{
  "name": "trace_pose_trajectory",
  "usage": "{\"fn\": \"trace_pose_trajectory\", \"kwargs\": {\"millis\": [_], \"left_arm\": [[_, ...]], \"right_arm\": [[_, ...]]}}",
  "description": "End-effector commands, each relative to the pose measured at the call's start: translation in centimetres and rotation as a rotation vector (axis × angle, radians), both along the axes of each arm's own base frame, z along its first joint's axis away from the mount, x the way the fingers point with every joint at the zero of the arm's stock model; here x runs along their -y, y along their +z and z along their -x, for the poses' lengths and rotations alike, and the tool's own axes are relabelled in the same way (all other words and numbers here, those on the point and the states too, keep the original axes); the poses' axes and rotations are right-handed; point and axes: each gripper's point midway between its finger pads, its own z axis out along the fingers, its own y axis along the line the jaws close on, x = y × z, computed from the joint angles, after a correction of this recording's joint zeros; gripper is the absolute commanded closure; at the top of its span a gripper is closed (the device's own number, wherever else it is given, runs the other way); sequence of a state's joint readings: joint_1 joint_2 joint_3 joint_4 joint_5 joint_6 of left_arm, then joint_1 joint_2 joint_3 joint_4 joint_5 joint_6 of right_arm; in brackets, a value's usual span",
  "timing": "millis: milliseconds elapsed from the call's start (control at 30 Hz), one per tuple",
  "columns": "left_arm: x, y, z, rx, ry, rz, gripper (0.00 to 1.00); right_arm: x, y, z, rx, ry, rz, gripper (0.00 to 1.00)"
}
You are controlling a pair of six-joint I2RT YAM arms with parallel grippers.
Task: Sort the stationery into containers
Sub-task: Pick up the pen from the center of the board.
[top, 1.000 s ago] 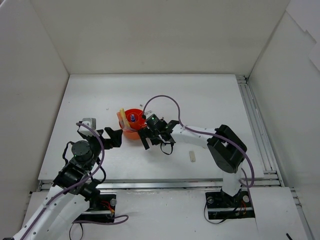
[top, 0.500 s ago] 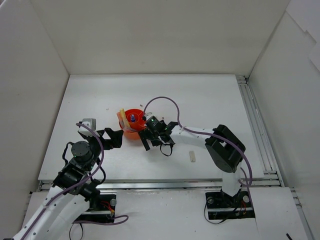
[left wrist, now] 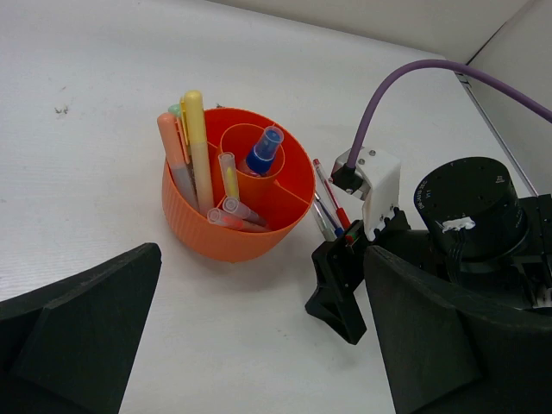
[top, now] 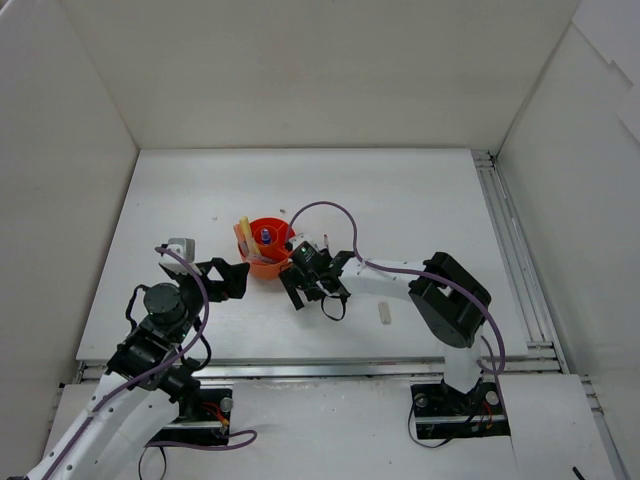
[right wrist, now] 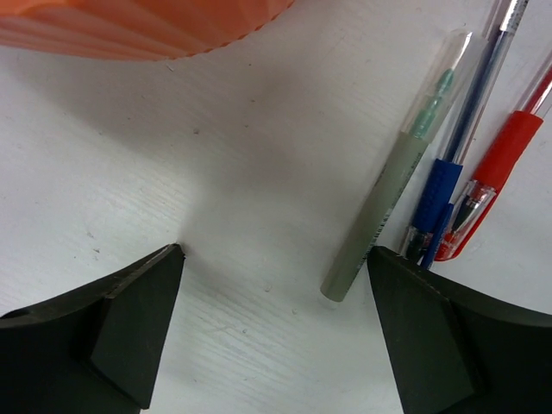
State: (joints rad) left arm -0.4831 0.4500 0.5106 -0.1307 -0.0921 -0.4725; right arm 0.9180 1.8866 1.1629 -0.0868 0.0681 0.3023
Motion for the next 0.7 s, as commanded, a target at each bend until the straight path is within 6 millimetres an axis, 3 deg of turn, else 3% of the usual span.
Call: {"fn": "trace_pose_trajectory", "kwargs": {"millis": [0,133,200,233,467,500,667], "left_arm": [[0.3,2.0,-0.2,0.058,-0.01,0.039,0.01],[0.3,2.0,-0.1,0.058,-0.013,0.04,0.01],[0.4,2.1,-0.1,0.057,-0.016,0.043,0.01],[0.4,2.2,0.0,0.058,-0.019,0.042,0.01],[0.9,1.9,0.1,0.045,-0.042,0.051,0.01],[0.9,1.8,0.2,0.042,-0.043,0.051,0.01],[1.2,1.9,0.3,0.041,-0.063,0.052,0.0]], "right_arm": [[-0.2,1.0,-0.1,0.017,-0.023,-0.018,0.17],[0.3,1.2,-0.4,0.036,-0.068,-0.011,0.45],[0.7,1.2,-0.7,0.051,-0.087,-0.001,0.52],[0.8,1.1,-0.7,0.053,-0.091,0.003,0.62],[0.8,0.9,-0.4,0.054,-0.081,0.014,0.87],[0.9,1.0,-0.4,0.059,-0.083,0.015,0.98],[1.3,2.3,0.3,0.085,-0.074,0.001,1.0]]}}
